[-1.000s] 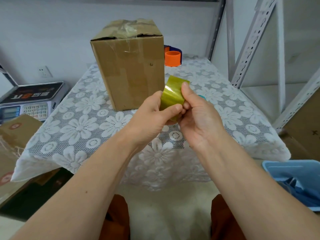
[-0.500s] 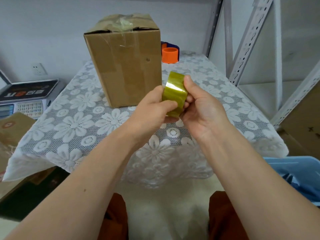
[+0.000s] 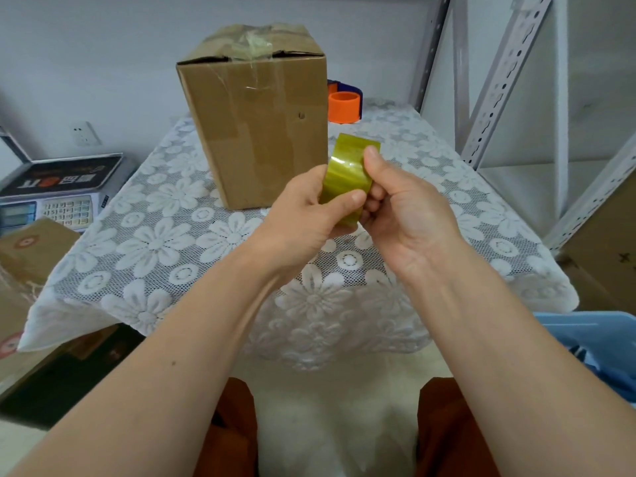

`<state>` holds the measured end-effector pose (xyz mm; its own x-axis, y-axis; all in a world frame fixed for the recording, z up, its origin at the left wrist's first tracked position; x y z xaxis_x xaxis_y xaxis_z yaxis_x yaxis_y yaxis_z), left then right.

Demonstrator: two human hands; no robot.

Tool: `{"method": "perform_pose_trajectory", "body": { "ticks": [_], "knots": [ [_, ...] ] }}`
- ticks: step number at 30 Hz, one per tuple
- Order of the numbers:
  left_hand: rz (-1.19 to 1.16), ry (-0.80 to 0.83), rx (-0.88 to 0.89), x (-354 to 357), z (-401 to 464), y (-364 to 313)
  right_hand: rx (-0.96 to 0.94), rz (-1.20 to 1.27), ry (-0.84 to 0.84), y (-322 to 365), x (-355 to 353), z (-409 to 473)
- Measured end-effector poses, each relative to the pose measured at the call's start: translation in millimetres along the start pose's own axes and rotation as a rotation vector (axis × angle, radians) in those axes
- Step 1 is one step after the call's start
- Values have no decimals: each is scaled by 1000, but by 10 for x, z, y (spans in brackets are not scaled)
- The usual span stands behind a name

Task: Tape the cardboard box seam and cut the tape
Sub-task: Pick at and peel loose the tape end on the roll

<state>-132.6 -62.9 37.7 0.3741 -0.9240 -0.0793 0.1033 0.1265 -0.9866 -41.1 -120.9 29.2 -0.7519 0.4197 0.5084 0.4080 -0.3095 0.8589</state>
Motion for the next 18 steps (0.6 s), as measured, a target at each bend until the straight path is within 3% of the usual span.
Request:
{"method": "perform_pose_trajectory", "body": {
  "ticks": [9,14,18],
  "knots": [
    [-86,49,-68,-24,-23,25,-6,11,-53,-4,-2,-23],
    [9,-218,-75,-87,-74,26,-36,-23,-51,-6,38,-65],
    [28,-245,-32,-84,-63,34,-4,-40,-105,-57,23,-53]
  ]
}}
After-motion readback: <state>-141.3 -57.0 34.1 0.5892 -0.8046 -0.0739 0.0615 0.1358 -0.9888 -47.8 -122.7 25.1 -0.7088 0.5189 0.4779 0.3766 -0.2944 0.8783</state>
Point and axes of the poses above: each hand's wrist, its own z-axis towards the middle knuckle, its own x-axis out of the palm, y = z × x, the point moved 5 cm from there along z, towards the middle knuckle, and after that the axes turned 13 degrees about y, right-handed, at the moved point
